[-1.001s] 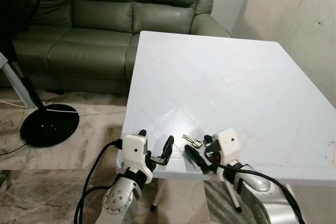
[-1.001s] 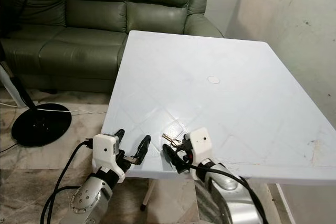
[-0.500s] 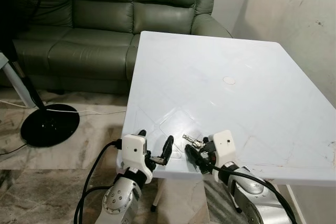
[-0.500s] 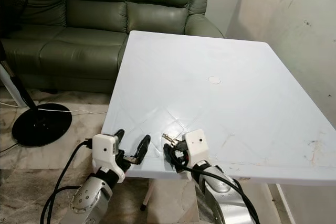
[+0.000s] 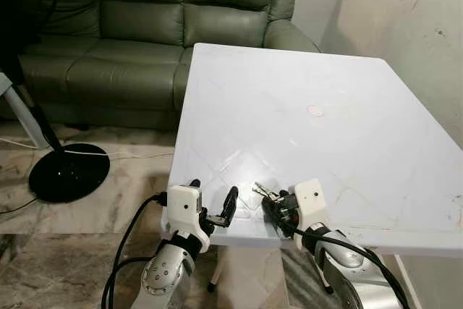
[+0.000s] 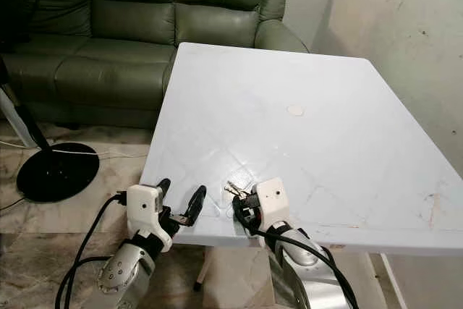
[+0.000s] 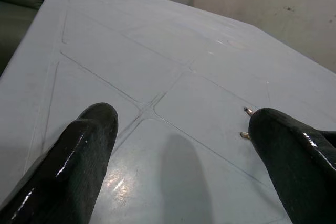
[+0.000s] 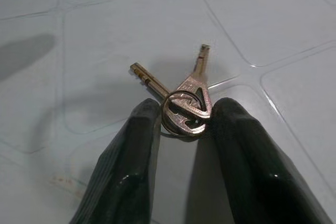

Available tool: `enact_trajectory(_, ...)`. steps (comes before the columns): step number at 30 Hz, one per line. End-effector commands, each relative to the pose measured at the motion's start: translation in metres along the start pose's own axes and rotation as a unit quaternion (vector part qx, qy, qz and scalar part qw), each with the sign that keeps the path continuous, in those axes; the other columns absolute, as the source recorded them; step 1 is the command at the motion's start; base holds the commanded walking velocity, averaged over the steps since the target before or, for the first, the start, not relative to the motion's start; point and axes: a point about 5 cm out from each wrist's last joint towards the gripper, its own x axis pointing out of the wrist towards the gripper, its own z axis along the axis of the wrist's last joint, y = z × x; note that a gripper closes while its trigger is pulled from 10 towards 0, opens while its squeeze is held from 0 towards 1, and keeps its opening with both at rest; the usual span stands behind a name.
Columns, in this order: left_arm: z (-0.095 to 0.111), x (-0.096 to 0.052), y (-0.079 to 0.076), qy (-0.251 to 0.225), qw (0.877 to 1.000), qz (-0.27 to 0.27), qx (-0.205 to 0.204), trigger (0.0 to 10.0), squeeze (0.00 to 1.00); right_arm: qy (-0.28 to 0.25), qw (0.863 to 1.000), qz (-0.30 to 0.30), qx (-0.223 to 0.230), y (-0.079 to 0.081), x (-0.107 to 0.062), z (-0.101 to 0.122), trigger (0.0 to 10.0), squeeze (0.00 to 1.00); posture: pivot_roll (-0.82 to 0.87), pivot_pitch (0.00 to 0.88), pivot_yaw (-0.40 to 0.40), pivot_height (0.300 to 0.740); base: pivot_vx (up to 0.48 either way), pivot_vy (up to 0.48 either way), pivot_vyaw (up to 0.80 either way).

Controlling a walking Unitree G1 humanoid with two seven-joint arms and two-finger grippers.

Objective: Hang keys on a hook

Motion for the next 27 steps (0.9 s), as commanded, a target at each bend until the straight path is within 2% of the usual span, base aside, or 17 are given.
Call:
enact_trajectory(1, 0.0028, 0.003, -0.0089, -0.008, 1.0, -0.001, -0.02, 10.0, 0.0, 0.001, 1.0, -0.011, 0.0, -0.0048, -0.0022, 0.0004, 0.0, 0.0, 0.0, 0.106, -0.116, 0.74, 0.0, 0.0, 0.0)
enact_trajectory(27, 0.0034, 0.0041, -0.0102, -0.011, 1.0, 0.0, -0.026, 10.0, 0.0, -0.009, 1.0, -0.028, -0.007, -0.0098, 0.0009, 0.0014, 0.0, 0.0, 0.01, 0.085, -0.116, 0.74, 0.0, 0.0, 0.0)
